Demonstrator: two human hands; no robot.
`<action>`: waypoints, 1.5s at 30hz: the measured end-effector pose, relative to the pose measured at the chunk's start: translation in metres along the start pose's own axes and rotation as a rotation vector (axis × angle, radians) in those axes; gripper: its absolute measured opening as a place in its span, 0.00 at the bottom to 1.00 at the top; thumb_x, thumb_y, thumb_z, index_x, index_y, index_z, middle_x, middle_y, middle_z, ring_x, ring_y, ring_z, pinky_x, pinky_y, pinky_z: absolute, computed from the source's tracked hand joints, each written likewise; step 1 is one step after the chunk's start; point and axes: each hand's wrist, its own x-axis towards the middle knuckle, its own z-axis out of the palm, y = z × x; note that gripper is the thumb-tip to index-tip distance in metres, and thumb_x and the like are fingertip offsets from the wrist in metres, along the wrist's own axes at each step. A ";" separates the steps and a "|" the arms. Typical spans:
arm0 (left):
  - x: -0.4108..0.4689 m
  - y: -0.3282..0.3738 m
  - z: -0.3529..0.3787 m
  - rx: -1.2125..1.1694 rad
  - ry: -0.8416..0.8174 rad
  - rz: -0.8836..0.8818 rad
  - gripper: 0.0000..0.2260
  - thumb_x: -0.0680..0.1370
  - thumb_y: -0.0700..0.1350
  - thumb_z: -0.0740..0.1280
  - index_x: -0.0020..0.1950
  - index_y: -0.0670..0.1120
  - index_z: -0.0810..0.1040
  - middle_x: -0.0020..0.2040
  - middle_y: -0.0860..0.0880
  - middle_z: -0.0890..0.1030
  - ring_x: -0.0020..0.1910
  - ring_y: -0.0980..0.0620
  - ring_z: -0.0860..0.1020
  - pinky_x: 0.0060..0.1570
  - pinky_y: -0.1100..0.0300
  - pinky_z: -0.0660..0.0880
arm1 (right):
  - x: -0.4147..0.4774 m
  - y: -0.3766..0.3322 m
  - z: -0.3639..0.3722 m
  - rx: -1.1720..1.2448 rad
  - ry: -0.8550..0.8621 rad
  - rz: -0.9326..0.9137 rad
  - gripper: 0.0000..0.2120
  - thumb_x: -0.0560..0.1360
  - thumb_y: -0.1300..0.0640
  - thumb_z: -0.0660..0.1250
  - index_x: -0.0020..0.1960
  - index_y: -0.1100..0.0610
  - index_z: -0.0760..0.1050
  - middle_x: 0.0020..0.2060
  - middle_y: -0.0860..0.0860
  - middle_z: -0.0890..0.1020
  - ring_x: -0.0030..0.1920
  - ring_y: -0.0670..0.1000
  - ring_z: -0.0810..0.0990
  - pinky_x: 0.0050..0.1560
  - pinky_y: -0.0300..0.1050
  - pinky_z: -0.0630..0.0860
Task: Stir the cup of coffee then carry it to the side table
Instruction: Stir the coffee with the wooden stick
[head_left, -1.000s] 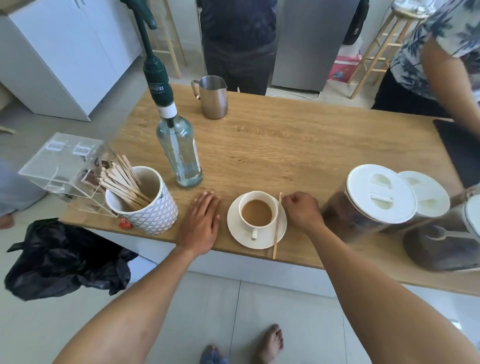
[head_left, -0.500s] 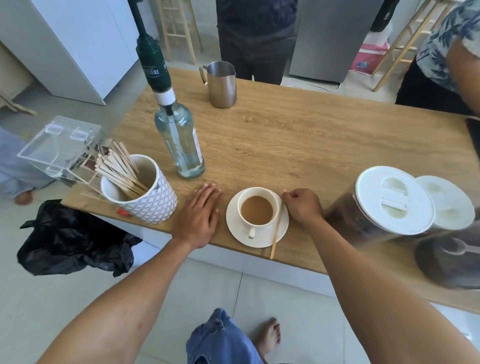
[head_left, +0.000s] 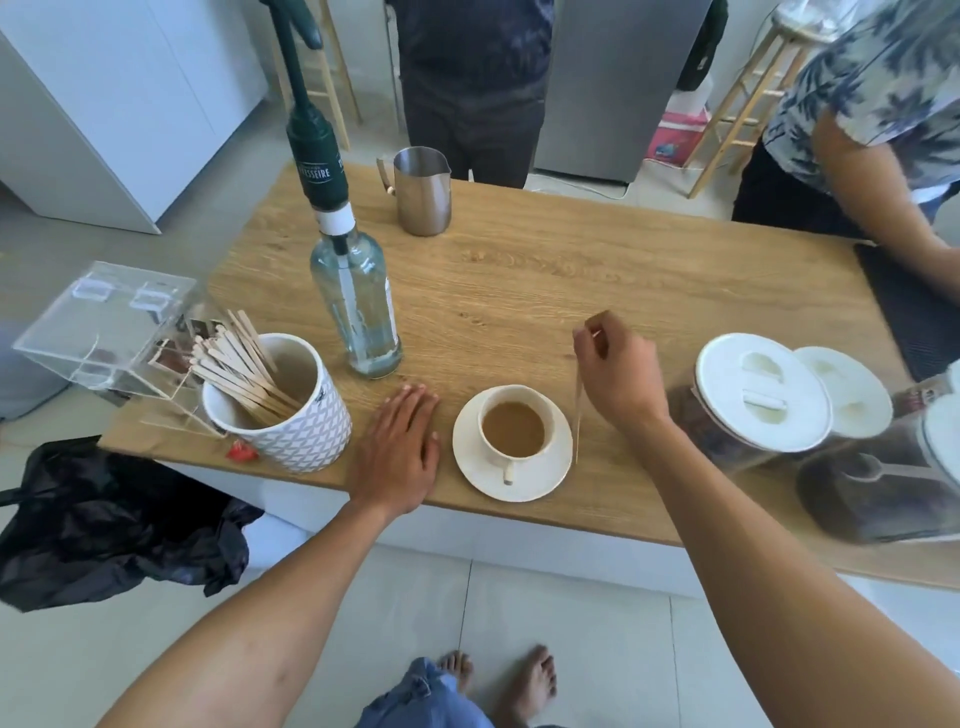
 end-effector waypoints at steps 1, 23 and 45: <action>-0.002 0.000 0.000 0.000 -0.006 0.000 0.24 0.81 0.52 0.50 0.76 0.46 0.65 0.77 0.47 0.65 0.78 0.48 0.58 0.76 0.48 0.57 | -0.003 -0.009 -0.007 -0.003 0.030 -0.045 0.10 0.81 0.51 0.60 0.49 0.58 0.75 0.29 0.44 0.76 0.31 0.49 0.75 0.35 0.48 0.71; 0.002 -0.003 -0.004 0.028 -0.014 0.048 0.25 0.80 0.53 0.50 0.75 0.45 0.67 0.76 0.47 0.66 0.77 0.47 0.59 0.75 0.49 0.56 | -0.067 -0.009 0.000 0.118 0.141 0.013 0.07 0.80 0.53 0.65 0.46 0.56 0.72 0.31 0.45 0.77 0.30 0.43 0.74 0.33 0.38 0.71; 0.001 -0.002 -0.003 0.019 0.019 0.034 0.24 0.79 0.51 0.56 0.73 0.45 0.68 0.76 0.46 0.67 0.77 0.46 0.60 0.75 0.48 0.58 | -0.094 0.012 0.020 0.239 0.057 0.086 0.06 0.80 0.58 0.63 0.47 0.54 0.78 0.34 0.44 0.81 0.33 0.41 0.80 0.37 0.36 0.76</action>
